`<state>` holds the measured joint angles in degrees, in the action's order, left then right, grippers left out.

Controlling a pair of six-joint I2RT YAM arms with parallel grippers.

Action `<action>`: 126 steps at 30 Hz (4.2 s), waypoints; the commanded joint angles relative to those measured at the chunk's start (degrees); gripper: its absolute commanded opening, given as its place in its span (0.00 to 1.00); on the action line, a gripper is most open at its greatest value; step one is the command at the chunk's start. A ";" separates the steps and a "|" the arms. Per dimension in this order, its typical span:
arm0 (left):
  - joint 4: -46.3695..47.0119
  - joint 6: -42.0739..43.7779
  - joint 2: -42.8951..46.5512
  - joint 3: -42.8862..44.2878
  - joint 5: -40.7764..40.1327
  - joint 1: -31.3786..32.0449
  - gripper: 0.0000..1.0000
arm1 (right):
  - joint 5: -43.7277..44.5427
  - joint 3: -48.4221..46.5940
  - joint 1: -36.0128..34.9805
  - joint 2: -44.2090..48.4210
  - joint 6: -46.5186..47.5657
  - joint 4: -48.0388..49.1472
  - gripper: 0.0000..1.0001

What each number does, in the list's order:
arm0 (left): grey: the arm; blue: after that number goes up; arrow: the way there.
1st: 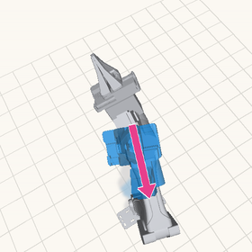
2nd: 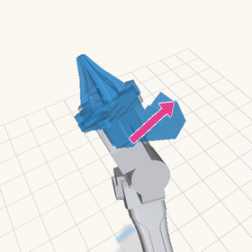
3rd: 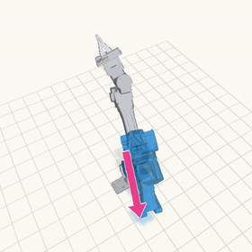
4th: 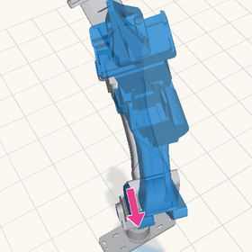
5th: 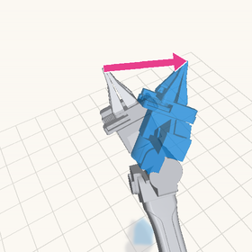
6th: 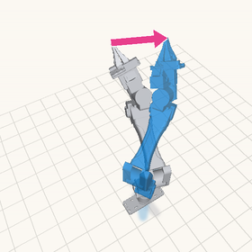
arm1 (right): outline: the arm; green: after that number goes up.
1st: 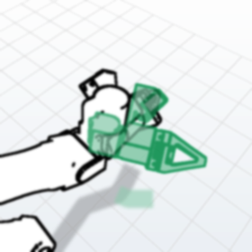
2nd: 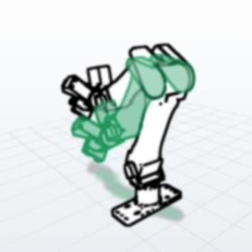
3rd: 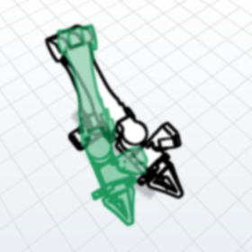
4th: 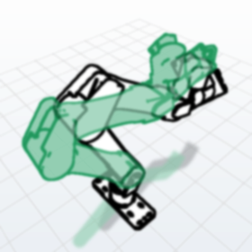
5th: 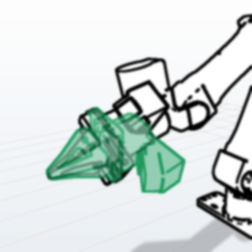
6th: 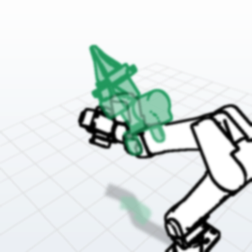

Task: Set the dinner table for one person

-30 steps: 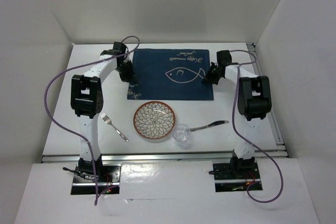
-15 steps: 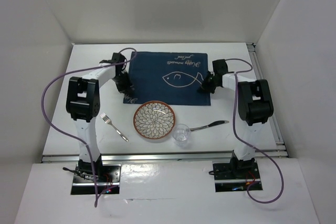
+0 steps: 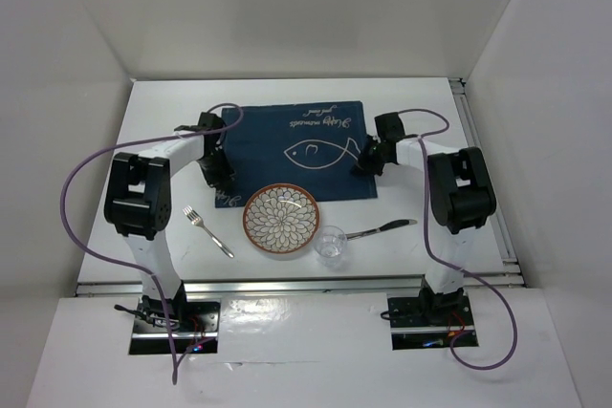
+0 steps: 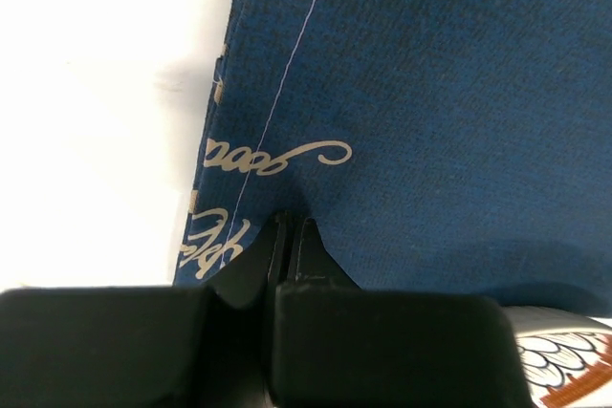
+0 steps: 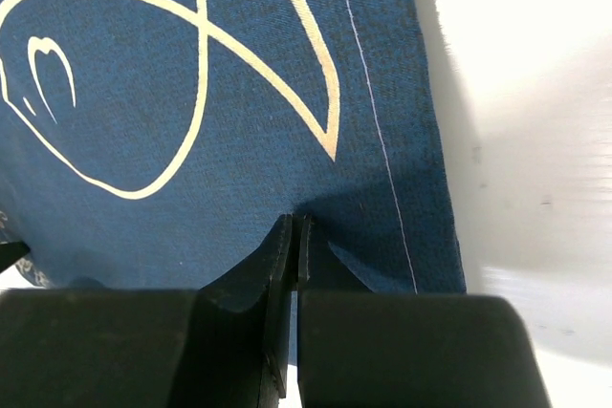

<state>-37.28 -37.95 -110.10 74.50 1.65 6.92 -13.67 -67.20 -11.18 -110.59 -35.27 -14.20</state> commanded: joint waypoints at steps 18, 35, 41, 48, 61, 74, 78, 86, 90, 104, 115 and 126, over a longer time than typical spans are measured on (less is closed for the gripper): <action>-7.10 0.25 4.98 -0.50 -8.23 -0.85 0.04 | 8.13 1.47 -3.50 9.50 0.29 -8.21 0.22; -12.56 4.38 24.93 0.40 -1.30 4.84 0.72 | 13.41 3.90 -17.99 37.43 2.32 -25.17 0.94; -6.07 -0.53 35.46 -19.10 8.61 10.13 0.91 | 15.69 8.75 -20.02 43.52 -2.70 -27.64 0.99; 11.24 -7.57 41.46 -34.41 15.40 10.66 0.82 | 14.99 7.35 -20.02 42.47 -2.18 -27.64 0.99; 25.41 -7.05 29.51 -38.90 19.45 10.66 0.52 | 15.52 5.68 -20.02 42.47 -1.56 -28.26 1.00; 9.52 3.32 36.09 -29.60 18.38 11.19 0.00 | 17.27 5.06 -20.02 41.25 -1.56 -28.78 1.00; 4.50 3.94 41.98 -21.61 18.22 11.19 0.00 | 17.28 4.53 -20.02 39.92 -0.51 -28.78 1.00; 4.31 -0.18 29.88 -0.42 18.03 9.87 0.00 | 16.66 2.17 -20.02 37.28 0.02 -27.46 1.00; 10.72 -1.95 20.91 4.42 20.23 7.94 0.00 | 18.41 1.63 -19.49 37.28 0.55 -27.99 1.00; 13.71 -3.00 -5.02 22.71 28.23 6.18 0.00 | 14.29 1.81 -11.58 37.81 4.50 -29.22 1.00; 21.37 -6.08 -9.16 17.08 30.78 4.51 0.00 | 14.29 2.34 -9.39 37.81 6.09 -29.22 1.00; 19.80 -6.69 -12.14 17.08 28.33 4.51 0.00 | 13.76 2.86 -9.39 36.67 6.09 -28.69 1.00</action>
<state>-20.93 -43.07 -121.80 87.92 26.37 11.42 0.54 -64.18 -20.95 -73.38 -30.09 -42.33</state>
